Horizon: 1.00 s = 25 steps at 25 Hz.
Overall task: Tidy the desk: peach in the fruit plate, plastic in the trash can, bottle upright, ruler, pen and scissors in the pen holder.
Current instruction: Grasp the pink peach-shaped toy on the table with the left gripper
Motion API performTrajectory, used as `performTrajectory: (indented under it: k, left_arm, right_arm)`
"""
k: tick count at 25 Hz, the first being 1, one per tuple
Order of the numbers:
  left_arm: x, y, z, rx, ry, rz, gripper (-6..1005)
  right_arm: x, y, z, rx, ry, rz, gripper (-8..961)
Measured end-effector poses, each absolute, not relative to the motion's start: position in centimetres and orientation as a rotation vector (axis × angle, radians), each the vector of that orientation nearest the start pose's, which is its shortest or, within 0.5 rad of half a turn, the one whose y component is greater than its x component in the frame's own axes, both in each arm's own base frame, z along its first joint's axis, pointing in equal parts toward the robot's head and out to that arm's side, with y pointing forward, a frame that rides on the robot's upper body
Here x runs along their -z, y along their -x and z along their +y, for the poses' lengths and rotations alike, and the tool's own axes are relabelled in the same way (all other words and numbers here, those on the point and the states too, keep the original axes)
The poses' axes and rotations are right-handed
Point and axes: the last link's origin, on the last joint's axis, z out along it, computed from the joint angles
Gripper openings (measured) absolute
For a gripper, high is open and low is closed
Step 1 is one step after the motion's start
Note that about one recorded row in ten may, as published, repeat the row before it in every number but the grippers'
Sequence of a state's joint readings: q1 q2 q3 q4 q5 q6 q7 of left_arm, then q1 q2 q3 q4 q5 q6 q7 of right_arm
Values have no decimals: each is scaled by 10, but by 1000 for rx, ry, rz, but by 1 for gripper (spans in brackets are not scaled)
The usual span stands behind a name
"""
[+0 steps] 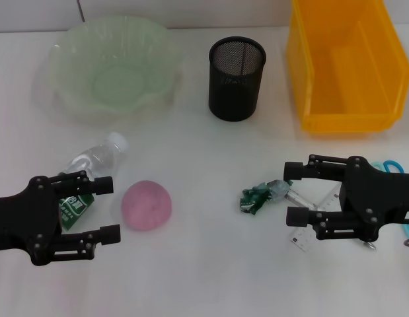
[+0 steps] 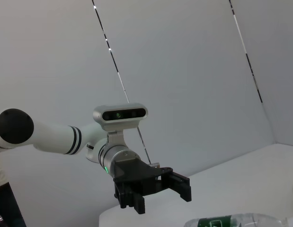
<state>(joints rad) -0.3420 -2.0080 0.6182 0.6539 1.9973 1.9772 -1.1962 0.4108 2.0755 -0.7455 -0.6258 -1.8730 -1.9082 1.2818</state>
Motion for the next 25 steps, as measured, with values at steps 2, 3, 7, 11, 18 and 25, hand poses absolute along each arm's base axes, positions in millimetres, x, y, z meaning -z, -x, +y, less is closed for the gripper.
performTrajectory:
  k: [2, 3, 7, 11, 18, 25]
  left_arm:
    - [-40, 296, 240, 943, 2854, -482, 797]
    - [-40, 296, 240, 943, 2854, -482, 797]
    - [-39, 296, 240, 944, 2853, -482, 797]
    - [-39, 296, 240, 943, 2853, -482, 796]
    - [-40, 296, 240, 942, 2852, -481, 796]
    - [-52, 293, 250, 905, 2835, -555, 795]
  right_arm:
    - [-5, -257, 262, -1092, 2882, 519, 771]
    - [-5, -257, 262, -1093, 2882, 519, 771]
    - [-4, -257, 261, -1093, 2882, 520, 771]
    - [-4, -256, 261, -1094, 2882, 520, 771]
    - [-4, -256, 262, -1094, 2882, 520, 771]
    - [-7, -260, 261, -1100, 2853, 531, 771]
